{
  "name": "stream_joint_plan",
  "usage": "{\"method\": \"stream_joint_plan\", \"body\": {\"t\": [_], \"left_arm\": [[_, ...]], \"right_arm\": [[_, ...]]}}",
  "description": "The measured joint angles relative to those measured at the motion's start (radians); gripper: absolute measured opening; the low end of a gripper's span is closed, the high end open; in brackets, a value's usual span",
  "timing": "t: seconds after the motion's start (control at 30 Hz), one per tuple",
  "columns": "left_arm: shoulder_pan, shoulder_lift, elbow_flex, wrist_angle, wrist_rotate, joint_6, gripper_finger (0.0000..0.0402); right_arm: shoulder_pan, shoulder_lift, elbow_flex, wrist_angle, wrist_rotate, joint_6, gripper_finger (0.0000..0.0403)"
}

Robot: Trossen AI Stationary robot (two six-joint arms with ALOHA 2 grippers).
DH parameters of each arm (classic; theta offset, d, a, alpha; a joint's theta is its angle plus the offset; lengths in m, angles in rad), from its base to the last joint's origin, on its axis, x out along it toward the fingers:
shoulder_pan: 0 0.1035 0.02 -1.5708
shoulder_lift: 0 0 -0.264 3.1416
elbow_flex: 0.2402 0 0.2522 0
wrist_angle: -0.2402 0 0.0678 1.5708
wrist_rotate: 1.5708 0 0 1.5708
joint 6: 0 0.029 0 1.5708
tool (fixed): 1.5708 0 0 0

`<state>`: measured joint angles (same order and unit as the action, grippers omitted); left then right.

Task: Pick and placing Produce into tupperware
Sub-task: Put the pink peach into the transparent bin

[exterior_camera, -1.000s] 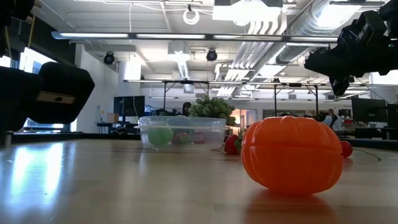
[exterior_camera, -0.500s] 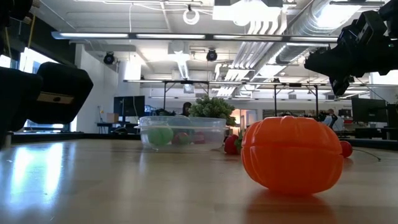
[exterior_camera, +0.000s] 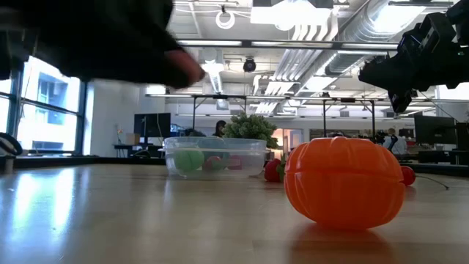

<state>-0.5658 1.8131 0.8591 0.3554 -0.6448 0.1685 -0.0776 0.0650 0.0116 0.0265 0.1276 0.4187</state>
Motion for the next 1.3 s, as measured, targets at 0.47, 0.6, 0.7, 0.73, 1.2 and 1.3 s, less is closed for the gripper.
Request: {"method": "stream_joint_plan", "body": {"t": [0.47, 0.6, 0.7, 0.73, 1.2, 1.3], "left_arm": [[0.400, -0.232, 0.048, -0.214, 0.371, -0.088, 0.0116], [0.554, -0.286, 0.049, -0.314, 0.436, -0.204, 0.0116], [0.653, -0.292, 0.047, -0.422, 0.434, -0.342, 0.0115], [0.676, -0.292, 0.047, -0.456, 0.435, -0.387, 0.0115], [0.747, -0.285, 0.047, -0.791, 0.422, -0.659, 0.0115], [0.747, -0.272, 0.047, -0.791, 0.435, -0.665, 0.0115]], "right_arm": [[0.000, 0.000, 0.000, 0.000, 0.000, 0.000, 0.0030], [0.000, -0.001, 0.000, 0.000, 0.000, 0.000, 0.0030], [0.000, 0.001, 0.000, 0.000, 0.000, 0.000, 0.0030], [0.000, 0.001, 0.000, 0.000, 0.000, 0.000, 0.0030], [0.000, 0.001, 0.000, 0.000, 0.000, 0.000, 0.0030], [0.000, 0.001, 0.000, 0.000, 0.000, 0.000, 0.0030]]}}
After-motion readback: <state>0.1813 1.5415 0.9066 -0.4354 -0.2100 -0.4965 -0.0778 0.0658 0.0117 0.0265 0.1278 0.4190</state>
